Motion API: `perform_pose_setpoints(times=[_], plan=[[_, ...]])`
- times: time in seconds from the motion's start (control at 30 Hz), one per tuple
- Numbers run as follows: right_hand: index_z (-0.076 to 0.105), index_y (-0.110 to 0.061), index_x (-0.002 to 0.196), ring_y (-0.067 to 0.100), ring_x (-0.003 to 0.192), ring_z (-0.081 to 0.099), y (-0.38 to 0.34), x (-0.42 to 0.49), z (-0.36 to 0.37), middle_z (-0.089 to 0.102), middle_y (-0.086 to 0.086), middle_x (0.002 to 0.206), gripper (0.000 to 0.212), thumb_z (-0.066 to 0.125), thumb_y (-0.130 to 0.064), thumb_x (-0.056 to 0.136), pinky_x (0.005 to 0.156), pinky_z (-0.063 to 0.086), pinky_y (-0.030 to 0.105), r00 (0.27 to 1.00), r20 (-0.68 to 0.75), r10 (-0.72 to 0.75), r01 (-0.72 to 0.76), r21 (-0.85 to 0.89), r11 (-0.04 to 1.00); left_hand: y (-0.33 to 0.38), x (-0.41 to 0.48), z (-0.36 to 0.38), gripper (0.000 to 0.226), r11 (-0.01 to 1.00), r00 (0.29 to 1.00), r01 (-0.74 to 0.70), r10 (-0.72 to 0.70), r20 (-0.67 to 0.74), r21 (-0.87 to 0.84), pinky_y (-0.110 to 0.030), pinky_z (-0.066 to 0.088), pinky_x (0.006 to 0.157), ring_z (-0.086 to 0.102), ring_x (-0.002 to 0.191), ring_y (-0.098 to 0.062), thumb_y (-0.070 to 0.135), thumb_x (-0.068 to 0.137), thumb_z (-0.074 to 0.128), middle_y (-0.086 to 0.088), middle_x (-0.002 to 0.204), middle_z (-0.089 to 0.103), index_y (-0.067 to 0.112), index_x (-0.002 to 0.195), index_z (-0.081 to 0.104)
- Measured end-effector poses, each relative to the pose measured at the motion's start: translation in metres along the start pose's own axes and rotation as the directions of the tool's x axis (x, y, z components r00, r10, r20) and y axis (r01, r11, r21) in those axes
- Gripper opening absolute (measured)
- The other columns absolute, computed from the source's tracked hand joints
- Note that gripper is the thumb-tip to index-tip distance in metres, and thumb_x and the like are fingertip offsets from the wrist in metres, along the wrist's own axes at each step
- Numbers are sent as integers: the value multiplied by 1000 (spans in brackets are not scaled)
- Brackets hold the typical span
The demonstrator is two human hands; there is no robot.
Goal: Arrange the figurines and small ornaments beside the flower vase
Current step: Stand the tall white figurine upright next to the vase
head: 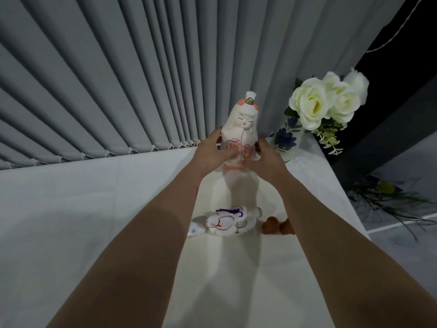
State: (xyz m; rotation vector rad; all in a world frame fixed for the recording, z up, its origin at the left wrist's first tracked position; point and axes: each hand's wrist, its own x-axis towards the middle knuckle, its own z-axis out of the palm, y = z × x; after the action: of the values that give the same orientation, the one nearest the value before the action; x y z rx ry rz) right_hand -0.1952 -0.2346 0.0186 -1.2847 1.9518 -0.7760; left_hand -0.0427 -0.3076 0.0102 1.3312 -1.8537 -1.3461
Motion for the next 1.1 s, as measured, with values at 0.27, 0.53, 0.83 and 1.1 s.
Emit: perform_pose_setpoints(times=[0.27, 0.53, 0.83, 1.1], plan=[[42, -21, 137, 23, 121, 55, 4, 19, 1, 60, 0, 131, 67, 75, -36, 80, 89, 42, 27, 997, -69, 29, -26, 48, 999, 10, 19, 4, 67, 999, 999, -33, 34, -14, 23, -28, 45, 98, 57, 116, -13, 27, 78, 78, 7, 122, 63, 27, 138, 49], [39, -23, 138, 27, 124, 53, 2, 37, -3, 57, 2, 134, 68, 73, -40, 81, 94, 44, 35, 997, -36, 70, -69, 11, 998, 11, 31, 9, 64, 997, 993, -46, 52, -104, 60, -36, 53, 96, 63, 107, -16, 36, 75, 79, 5, 116, 68, 28, 133, 52], [43, -17, 136, 26, 125, 54, 5, 20, -3, 58, 3, 135, 63, 74, -29, 82, 98, 45, 37, 994, -108, 19, -15, 34, 999, 9, 12, 13, 66, 994, 983, -20, 40, -181, 110, -38, 51, 99, 60, 117, -22, 32, 81, 75, -2, 129, 61, 20, 138, 46], [44, -13, 143, 24, 127, 53, 35, -43, -25, 55, 5, 140, 56, 63, -27, 92, 102, 39, 30, 959, -255, 119, -117, 22, 993, 24, -50, 41, 43, 964, 988, -106, 130, -85, 246, -41, 50, 99, 61, 116, -24, 28, 92, 63, -8, 131, 60, 14, 132, 53]])
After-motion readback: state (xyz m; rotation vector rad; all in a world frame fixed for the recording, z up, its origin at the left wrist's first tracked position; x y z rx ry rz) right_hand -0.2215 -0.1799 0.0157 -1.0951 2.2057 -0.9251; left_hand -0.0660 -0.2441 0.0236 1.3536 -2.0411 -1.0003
